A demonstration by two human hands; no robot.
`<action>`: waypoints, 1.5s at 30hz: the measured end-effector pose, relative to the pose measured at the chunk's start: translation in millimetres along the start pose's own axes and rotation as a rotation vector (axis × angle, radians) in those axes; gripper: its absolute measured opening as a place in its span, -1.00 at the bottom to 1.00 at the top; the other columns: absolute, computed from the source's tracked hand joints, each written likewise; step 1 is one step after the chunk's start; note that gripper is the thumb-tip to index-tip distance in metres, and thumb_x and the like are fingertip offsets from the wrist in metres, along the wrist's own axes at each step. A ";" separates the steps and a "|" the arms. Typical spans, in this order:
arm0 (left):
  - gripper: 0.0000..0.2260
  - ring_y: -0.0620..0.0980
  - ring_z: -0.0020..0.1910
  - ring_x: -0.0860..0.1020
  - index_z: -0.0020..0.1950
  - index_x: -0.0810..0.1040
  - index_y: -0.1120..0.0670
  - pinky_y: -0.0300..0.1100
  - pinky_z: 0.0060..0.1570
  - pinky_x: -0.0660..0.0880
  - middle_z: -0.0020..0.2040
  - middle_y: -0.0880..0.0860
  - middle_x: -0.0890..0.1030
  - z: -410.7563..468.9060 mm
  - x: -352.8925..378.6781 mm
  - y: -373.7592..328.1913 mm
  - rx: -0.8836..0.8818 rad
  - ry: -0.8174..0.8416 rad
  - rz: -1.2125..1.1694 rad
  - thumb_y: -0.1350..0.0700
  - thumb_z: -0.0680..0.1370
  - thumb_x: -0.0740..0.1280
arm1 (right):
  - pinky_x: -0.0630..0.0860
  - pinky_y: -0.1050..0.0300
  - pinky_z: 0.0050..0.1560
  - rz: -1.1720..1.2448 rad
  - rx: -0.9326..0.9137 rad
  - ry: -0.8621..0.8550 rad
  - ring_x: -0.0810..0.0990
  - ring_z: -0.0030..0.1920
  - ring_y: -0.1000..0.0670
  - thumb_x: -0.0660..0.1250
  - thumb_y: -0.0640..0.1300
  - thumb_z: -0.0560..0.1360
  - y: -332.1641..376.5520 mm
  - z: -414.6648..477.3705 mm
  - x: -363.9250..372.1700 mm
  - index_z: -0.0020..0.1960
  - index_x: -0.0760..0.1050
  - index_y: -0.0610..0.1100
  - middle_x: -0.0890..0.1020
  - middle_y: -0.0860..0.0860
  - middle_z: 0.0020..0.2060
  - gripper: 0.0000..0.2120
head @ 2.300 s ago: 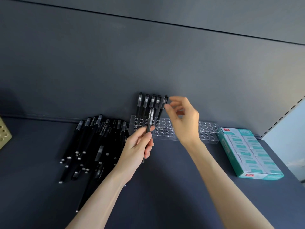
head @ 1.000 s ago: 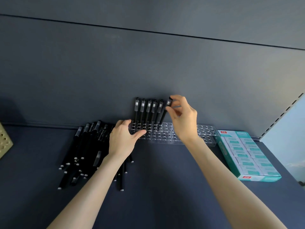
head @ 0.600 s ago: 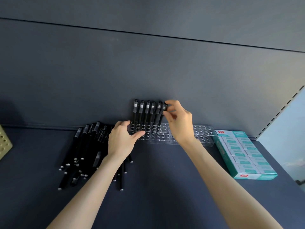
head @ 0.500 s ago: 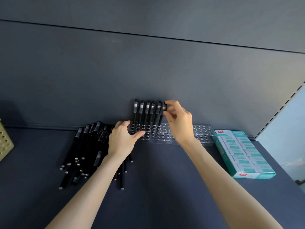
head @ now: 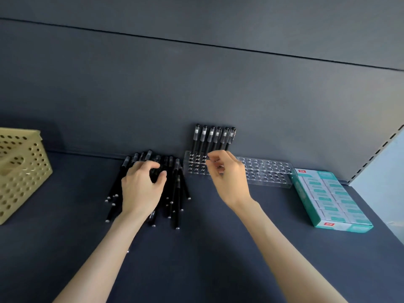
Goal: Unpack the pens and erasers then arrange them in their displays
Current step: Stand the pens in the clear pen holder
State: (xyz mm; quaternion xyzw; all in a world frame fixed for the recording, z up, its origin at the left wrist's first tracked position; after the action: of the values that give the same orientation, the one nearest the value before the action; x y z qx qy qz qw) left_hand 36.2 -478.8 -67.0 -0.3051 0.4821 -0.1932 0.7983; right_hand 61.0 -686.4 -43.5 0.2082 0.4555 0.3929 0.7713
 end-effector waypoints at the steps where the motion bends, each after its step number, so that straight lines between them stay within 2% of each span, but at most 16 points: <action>1: -0.78 0.16 0.16 0.50 0.12 0.59 0.18 0.13 0.20 0.37 0.11 0.15 0.58 -3.3 -7.4 9.0 -0.020 -0.013 0.025 0.12 0.52 0.38 | 0.55 0.02 -0.06 0.004 0.016 0.034 0.56 -0.17 0.04 0.30 -0.19 0.53 3.5 -3.4 10.7 0.03 0.56 -0.14 0.59 0.01 -0.08 -0.89; 4: -0.71 0.19 0.17 0.46 0.18 0.56 0.17 0.11 0.16 0.34 0.15 0.17 0.55 -7.8 -25.4 37.6 -0.099 -0.011 0.097 0.06 0.53 0.36 | 0.54 -0.01 -0.03 0.012 0.046 0.117 0.56 -0.14 0.03 0.29 -0.19 0.52 16.7 -13.2 44.4 0.01 0.56 -0.13 0.59 0.02 -0.10 -0.90; 8: -0.54 0.20 0.26 0.39 0.31 0.45 0.18 0.10 0.20 0.32 0.28 0.19 0.45 -1.1 -32.5 72.4 -0.203 0.085 0.143 -0.10 0.54 0.31 | 0.53 -0.02 0.01 -0.032 0.084 0.184 0.56 -0.07 0.01 0.29 -0.14 0.53 31.4 -20.1 85.8 0.05 0.54 -0.13 0.58 0.01 -0.05 -0.87; 12: -0.43 0.19 0.28 0.38 0.36 0.38 0.21 0.03 0.21 0.37 0.29 0.20 0.44 17.3 -30.3 96.9 -0.191 0.209 0.100 -0.16 0.52 0.30 | 0.50 0.00 0.04 -0.146 0.157 0.169 0.54 0.05 -0.04 0.28 -0.04 0.54 43.9 -19.1 120.0 0.13 0.52 -0.11 0.59 0.00 0.02 -0.78; 17: -0.38 0.17 0.27 0.43 0.37 0.33 0.22 -0.04 0.14 0.41 0.30 0.16 0.40 42.0 -15.6 108.2 -0.140 0.406 0.035 -0.17 0.49 0.35 | 0.35 0.04 0.20 -0.333 0.272 0.104 0.43 0.20 -0.12 0.28 0.10 0.51 48.5 -11.8 142.0 0.26 0.44 -0.16 0.55 -0.07 0.14 -0.56; 20: -0.50 0.08 0.11 0.51 0.23 0.42 0.14 -0.16 -0.06 0.42 0.19 0.08 0.43 51.0 -7.9 115.9 -0.196 0.552 -0.080 -0.12 0.44 0.43 | 0.28 0.07 0.23 -0.400 0.338 0.095 0.39 0.23 -0.13 0.28 0.12 0.51 47.2 -9.4 149.2 0.30 0.39 -0.17 0.51 -0.09 0.18 -0.51; 22: -0.65 -0.08 -0.08 0.53 0.03 0.45 0.06 -0.23 -0.19 0.40 0.01 -0.02 0.51 58.3 -4.3 122.3 -0.240 0.610 -0.169 -0.06 0.40 0.48 | 0.29 0.07 0.24 -0.398 0.382 0.080 0.39 0.23 -0.12 0.28 0.11 0.51 46.4 -6.5 151.6 0.31 0.38 -0.18 0.50 -0.10 0.18 -0.50; 23: -0.71 -0.17 -0.17 0.50 -0.10 0.42 0.02 -0.28 -0.27 0.36 -0.10 -0.08 0.50 61.8 -3.7 124.5 -0.260 0.628 -0.203 -0.04 0.39 0.50 | 0.30 0.06 0.25 -0.389 0.402 0.075 0.39 0.24 -0.12 0.29 0.11 0.51 45.9 -5.1 153.0 0.32 0.37 -0.19 0.49 -0.10 0.18 -0.49; 25: -0.67 -0.25 -0.25 0.43 -0.25 0.32 -0.05 -0.34 -0.33 0.31 -0.21 -0.13 0.48 66.8 -1.7 126.4 -0.287 0.650 -0.250 -0.01 0.38 0.51 | 0.34 0.03 0.25 -0.352 0.435 0.071 0.40 0.24 -0.12 0.31 0.10 0.50 45.0 -3.1 156.3 0.32 0.38 -0.19 0.49 -0.10 0.18 -0.48; 27: -0.69 -0.22 -0.23 0.48 -0.26 0.34 -0.05 -0.32 -0.31 0.36 -0.20 -0.09 0.53 70.2 0.8 126.8 -0.287 0.640 -0.269 0.00 0.39 0.49 | 0.38 0.02 0.23 -0.302 0.458 0.061 0.45 0.22 -0.10 0.33 0.08 0.49 44.2 -2.1 159.0 0.29 0.43 -0.18 0.52 -0.09 0.16 -0.52; 29: -0.78 -0.13 -0.20 0.56 -0.21 0.47 0.06 -0.25 -0.24 0.43 -0.19 -0.04 0.60 71.1 3.0 125.8 -0.279 0.629 -0.267 0.01 0.39 0.47 | 0.40 0.04 0.19 -0.275 0.476 0.030 0.50 0.16 -0.08 0.35 0.06 0.48 43.8 -0.5 159.4 0.24 0.48 -0.16 0.56 -0.06 0.11 -0.58; 32: -0.75 0.04 -0.18 0.61 -0.10 0.58 0.26 -0.17 -0.21 0.45 -0.22 0.04 0.61 71.8 3.7 124.3 -0.277 0.639 -0.278 0.07 0.41 0.43 | 0.43 0.09 0.11 -0.252 0.505 -0.027 0.56 0.05 -0.04 0.39 0.06 0.45 43.9 1.8 158.3 0.14 0.53 -0.13 0.61 -0.03 0.02 -0.64; 34: -0.74 0.10 -0.14 0.62 -0.05 0.57 0.29 -0.15 -0.21 0.46 -0.22 0.09 0.61 73.4 3.1 126.2 -0.269 0.638 -0.284 0.10 0.43 0.40 | 0.46 0.11 0.05 -0.215 0.508 -0.073 0.58 -0.03 -0.01 0.41 0.05 0.43 45.4 1.8 157.6 0.08 0.57 -0.12 0.64 0.00 -0.06 -0.69; 38: -0.79 -0.02 -0.36 0.44 -0.10 0.47 0.21 -0.18 -0.37 0.35 -0.31 0.03 0.46 74.4 3.6 128.1 -0.223 0.633 -0.269 0.06 0.49 0.31 | 0.48 0.20 -0.09 -0.150 0.497 -0.146 0.60 -0.19 0.03 0.40 -0.01 0.45 46.8 3.8 154.3 -0.04 0.60 -0.13 0.61 0.08 -0.29 -0.80; 41: -0.84 -0.07 -0.44 0.29 -0.20 0.33 0.13 -0.29 -0.46 0.29 -0.38 -0.01 0.31 74.5 2.1 126.1 -0.206 0.642 -0.340 0.11 0.54 0.23 | 0.37 0.33 -0.24 -0.106 0.485 -0.169 0.55 -0.29 0.05 0.38 -0.07 0.47 47.4 5.9 154.9 -0.14 0.60 -0.14 0.53 0.16 -0.40 -0.86; 45: -0.91 -0.09 -0.44 0.38 -0.12 0.36 0.14 -0.25 -0.44 0.34 -0.28 0.08 0.35 71.9 -2.9 128.8 -0.284 0.635 -0.563 0.17 0.58 0.19 | 0.35 0.43 -0.30 0.027 0.519 -0.183 0.52 -0.32 0.15 0.39 -0.07 0.45 44.9 7.7 155.3 -0.20 0.60 -0.12 0.55 0.19 -0.41 -0.87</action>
State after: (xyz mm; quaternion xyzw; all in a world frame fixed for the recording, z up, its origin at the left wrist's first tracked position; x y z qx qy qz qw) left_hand 100.5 -360.3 -126.8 -0.4567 0.6231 -0.4189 0.4772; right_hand 91.8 -535.5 -92.9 0.4395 0.4667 0.2529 0.7246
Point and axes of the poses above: each hand's wrist, its own z-axis towards the middle knuckle, its own x-axis out of the palm, y = z × x, the point moved 8 cm from there along z, towards the middle knuckle
